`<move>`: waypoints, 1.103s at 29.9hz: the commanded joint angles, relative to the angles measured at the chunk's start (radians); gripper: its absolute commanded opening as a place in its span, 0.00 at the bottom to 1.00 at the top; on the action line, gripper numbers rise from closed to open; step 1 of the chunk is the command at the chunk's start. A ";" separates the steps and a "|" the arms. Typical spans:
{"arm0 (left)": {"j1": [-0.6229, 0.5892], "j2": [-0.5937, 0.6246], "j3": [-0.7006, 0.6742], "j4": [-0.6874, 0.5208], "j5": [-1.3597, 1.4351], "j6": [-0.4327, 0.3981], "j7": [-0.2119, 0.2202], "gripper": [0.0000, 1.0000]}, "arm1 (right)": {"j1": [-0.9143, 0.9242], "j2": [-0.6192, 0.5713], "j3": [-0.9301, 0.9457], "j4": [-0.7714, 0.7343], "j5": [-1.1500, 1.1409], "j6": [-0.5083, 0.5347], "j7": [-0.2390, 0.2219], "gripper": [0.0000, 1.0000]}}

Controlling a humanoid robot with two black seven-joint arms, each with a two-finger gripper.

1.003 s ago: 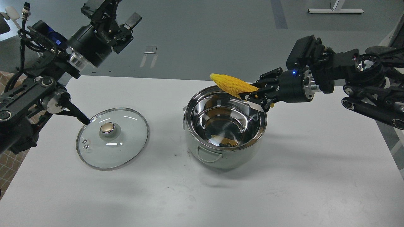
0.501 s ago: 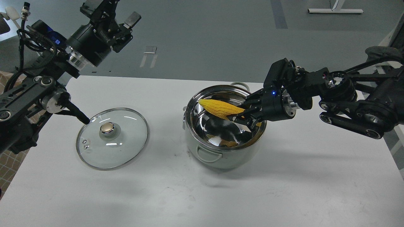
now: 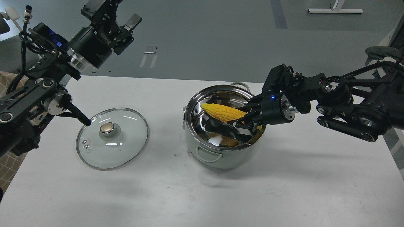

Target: Open pot and put corn in

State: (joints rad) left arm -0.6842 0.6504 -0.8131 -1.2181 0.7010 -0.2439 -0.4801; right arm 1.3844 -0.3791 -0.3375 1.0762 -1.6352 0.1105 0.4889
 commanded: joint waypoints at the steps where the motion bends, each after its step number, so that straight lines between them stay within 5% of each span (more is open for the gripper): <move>1: 0.000 0.000 0.000 0.000 0.000 0.000 0.000 0.98 | -0.002 0.000 0.000 -0.002 0.000 0.000 0.000 0.63; 4: 0.000 0.000 0.000 0.000 0.000 0.002 0.000 0.98 | -0.001 0.000 0.002 -0.002 0.001 -0.002 0.000 0.70; 8: 0.000 0.002 0.000 0.000 0.000 0.002 0.000 0.98 | -0.001 -0.007 0.009 -0.001 0.003 -0.005 0.000 0.97; 18: 0.000 0.002 -0.001 0.000 -0.005 0.009 0.000 0.98 | 0.011 -0.011 0.104 -0.007 0.103 -0.015 0.000 1.00; 26: 0.003 -0.018 -0.049 0.031 -0.005 0.031 0.009 0.98 | 0.036 -0.006 0.303 -0.221 0.205 -0.028 0.000 1.00; 31: -0.009 -0.037 -0.063 0.129 -0.021 -0.012 0.136 0.98 | -0.060 0.072 0.538 -0.445 0.383 -0.022 0.000 1.00; 33: -0.012 -0.057 -0.077 0.191 -0.040 -0.081 0.137 0.98 | -0.073 0.080 0.557 -0.502 0.432 -0.015 0.000 1.00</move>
State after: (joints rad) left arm -0.6880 0.6184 -0.8721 -1.1071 0.6809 -0.2479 -0.3643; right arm 1.3426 -0.3216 0.1666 0.6689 -1.2838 0.0861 0.4884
